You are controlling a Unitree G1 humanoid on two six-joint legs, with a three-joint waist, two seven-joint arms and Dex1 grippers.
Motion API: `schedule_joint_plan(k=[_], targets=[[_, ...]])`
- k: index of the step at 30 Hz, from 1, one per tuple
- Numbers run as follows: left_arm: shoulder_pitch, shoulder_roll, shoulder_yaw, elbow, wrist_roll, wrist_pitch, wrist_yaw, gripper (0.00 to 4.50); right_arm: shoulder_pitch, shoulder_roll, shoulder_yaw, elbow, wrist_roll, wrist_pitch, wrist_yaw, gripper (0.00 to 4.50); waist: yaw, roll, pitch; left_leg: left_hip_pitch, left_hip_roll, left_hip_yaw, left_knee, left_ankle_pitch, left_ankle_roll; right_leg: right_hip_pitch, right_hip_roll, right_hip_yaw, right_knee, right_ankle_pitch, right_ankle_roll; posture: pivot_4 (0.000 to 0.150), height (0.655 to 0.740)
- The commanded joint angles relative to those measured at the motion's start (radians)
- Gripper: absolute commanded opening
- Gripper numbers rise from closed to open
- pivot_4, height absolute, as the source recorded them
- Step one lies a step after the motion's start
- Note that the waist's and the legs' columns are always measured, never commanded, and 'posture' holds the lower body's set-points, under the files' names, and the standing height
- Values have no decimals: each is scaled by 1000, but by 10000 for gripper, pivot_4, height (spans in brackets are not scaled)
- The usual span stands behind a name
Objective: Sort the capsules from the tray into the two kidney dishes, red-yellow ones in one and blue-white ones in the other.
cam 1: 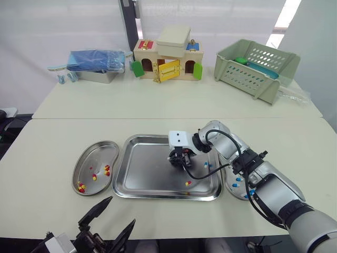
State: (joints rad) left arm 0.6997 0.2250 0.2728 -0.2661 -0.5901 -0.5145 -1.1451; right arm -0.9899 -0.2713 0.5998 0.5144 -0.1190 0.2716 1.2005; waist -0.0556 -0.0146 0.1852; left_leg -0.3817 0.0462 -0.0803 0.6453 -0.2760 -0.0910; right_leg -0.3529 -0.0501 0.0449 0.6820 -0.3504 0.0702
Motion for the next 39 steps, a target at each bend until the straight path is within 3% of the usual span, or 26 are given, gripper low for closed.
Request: schedule_joint_plan(k=[1, 7, 10, 15, 19, 27, 32, 39], targets=[[22, 12, -3, -2, -13, -26, 2, 45000, 7, 5, -13, -22, -6, 3, 17, 114, 0, 0, 0, 0, 0, 0, 0, 0, 0, 0, 0, 0, 0, 0, 0, 1500, 7400], [21, 20, -5, 3, -20, -33, 2, 45000, 14, 11, -61, -57, 38, 21, 21, 114, -1, 0, 0, 0, 0, 0, 0, 0, 0, 0, 0, 0, 0, 0, 0, 1500, 7400], [19, 33, -13, -6, -30, -33, -15, 45000, 47, -33, -139, -185, 104, 89, 43, 114, 1, 0, 0, -1, 0, 0, 0, 0, 0, 0, 0, 0, 0, 0, 0, 1500, 7400], [10, 83, -40, 5, -43, -43, -87, 45000, 160, -197, -272, -472, 222, 228, 84, 114, 19, 0, 0, -1, 0, 0, 0, 0, 0, 0, 0, -1, -1, 0, 0, 1500, 7400], [-49, 133, -68, 23, -59, -55, -170, 45000, 309, -417, -402, -666, 296, 325, 114, 114, 28, 0, 0, -1, 0, -1, 0, 0, 0, 0, 0, -1, -1, 0, 0, 1500, 7400], [-138, 189, -145, 20, -92, -15, -243, 45000, 645, -731, -591, -808, 343, 356, 107, 114, 23, 0, 0, 0, 0, 0, 0, 0, 0, 1, 0, 0, -1, 0, 0, 1500, 7400], [-177, 202, -163, 30, -100, 1, -258, 45000, 741, -768, -628, -831, 350, 345, 55, 114, 16, 0, 0, 1, 0, 0, 0, 0, 0, 2, 1, 1, -1, 0, 0, 1500, 7400], [-190, 194, -161, 36, -95, 8, -250, 45000, 733, -757, -609, -814, 361, 338, 8, 114, 20, 0, 0, 1, 0, 0, 0, 0, 0, 2, 1, 1, -1, 0, 0, 1500, 7400]])
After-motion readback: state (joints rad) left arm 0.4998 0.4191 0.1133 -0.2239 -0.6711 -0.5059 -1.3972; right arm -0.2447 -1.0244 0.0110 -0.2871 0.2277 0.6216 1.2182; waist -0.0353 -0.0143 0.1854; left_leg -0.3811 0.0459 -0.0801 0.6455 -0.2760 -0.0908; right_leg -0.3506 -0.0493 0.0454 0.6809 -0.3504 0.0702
